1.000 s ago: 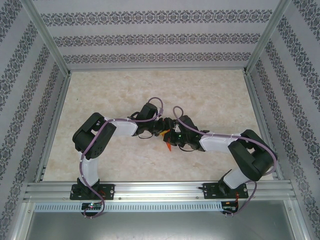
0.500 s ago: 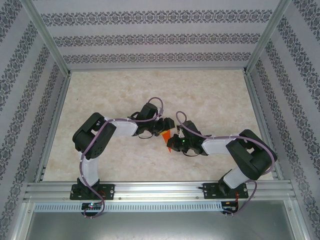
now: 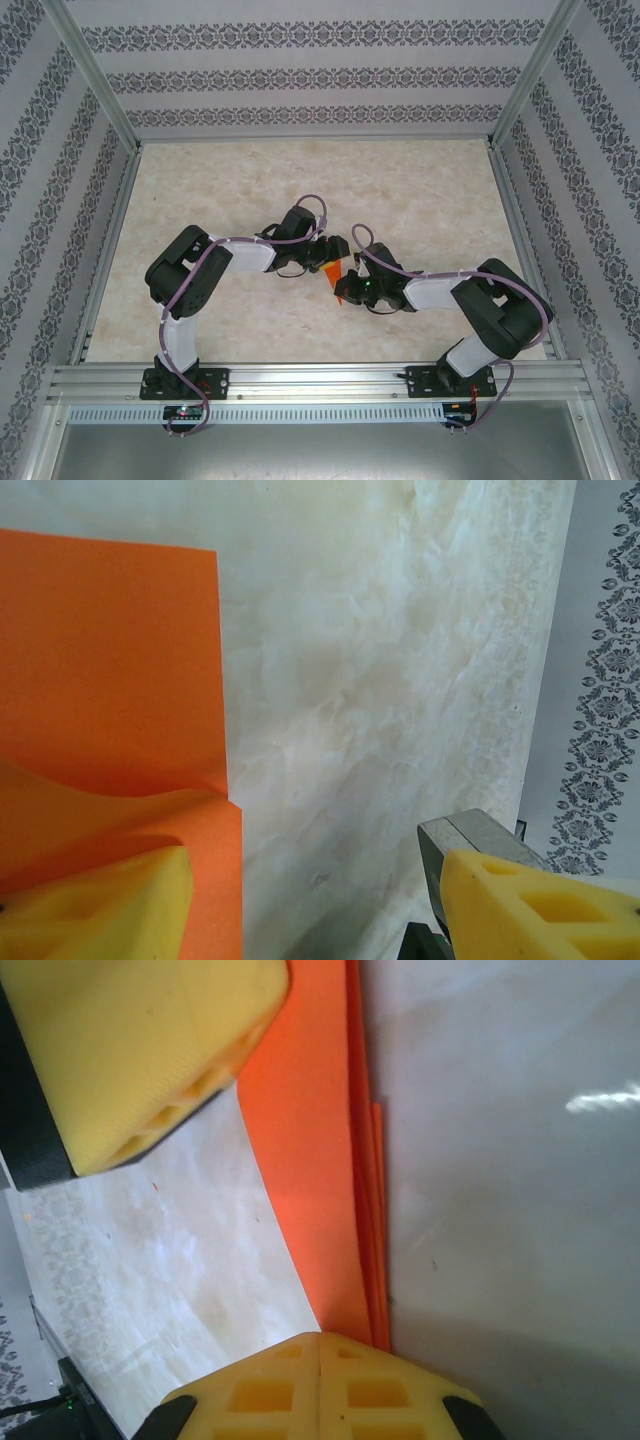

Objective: Fold a paper plane with a square sheet of paper (pick it up from the middle)
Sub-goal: Fold the wing for the fifth time at the center of the table.

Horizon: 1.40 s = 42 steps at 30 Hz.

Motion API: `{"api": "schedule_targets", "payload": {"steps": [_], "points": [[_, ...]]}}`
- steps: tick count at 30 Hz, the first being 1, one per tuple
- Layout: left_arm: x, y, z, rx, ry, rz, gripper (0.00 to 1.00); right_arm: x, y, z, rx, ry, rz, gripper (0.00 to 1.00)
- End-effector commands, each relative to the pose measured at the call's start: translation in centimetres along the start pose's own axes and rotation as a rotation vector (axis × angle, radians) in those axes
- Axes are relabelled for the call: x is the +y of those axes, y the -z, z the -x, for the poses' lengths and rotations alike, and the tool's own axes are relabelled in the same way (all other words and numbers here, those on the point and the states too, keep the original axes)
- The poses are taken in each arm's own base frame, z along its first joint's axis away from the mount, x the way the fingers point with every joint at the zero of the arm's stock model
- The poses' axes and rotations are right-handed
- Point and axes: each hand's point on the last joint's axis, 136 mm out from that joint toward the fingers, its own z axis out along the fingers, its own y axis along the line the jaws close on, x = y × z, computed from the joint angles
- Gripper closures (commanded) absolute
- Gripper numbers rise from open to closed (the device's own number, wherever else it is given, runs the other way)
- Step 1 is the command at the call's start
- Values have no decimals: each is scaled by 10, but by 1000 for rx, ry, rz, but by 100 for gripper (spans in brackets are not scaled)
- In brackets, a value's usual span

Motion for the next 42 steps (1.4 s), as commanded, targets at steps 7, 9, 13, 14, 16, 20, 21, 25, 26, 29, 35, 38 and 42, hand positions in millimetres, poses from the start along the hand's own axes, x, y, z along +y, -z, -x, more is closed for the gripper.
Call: {"api": "schedule_targets", "payload": {"steps": [7, 9, 13, 14, 16, 20, 21, 25, 26, 29, 35, 38, 42], "points": [[37, -9, -15, 38, 58, 127, 33, -38, 9, -45, 149, -6, -152, 97], [37, -9, -15, 41, 59, 127, 33, -45, 12, -47, 146, -13, -187, 96], [37, -9, -15, 43, 57, 125, 32, -44, 21, -42, 123, 21, -242, 96], [37, -10, -15, 45, 58, 126, 33, -40, 23, -40, 119, 33, -233, 96], [36, -10, -15, 47, 57, 125, 33, -25, 26, -35, 98, 61, -193, 96], [36, -10, -15, 50, 56, 127, 33, 8, 34, -18, 26, 97, -96, 95], [36, -10, -16, 50, 56, 127, 32, 17, 36, -13, 3, 105, -72, 95], [36, -10, -16, 51, 55, 126, 33, 41, 38, 4, -65, 119, 6, 94], [36, -10, -16, 52, 54, 127, 33, 45, 37, 8, -77, 116, 23, 93], [37, -10, -16, 53, 60, 127, 33, 56, 25, 17, -79, 107, 63, 93], [36, -10, -15, 54, 55, 131, 33, 18, 2, 13, -55, 86, -78, 94], [37, -10, -15, 55, 57, 135, 32, -4, -1, -4, -14, 65, -113, 94], [39, -11, -16, 56, 59, 146, 33, -30, 1, -21, 26, 45, -168, 94]]}}
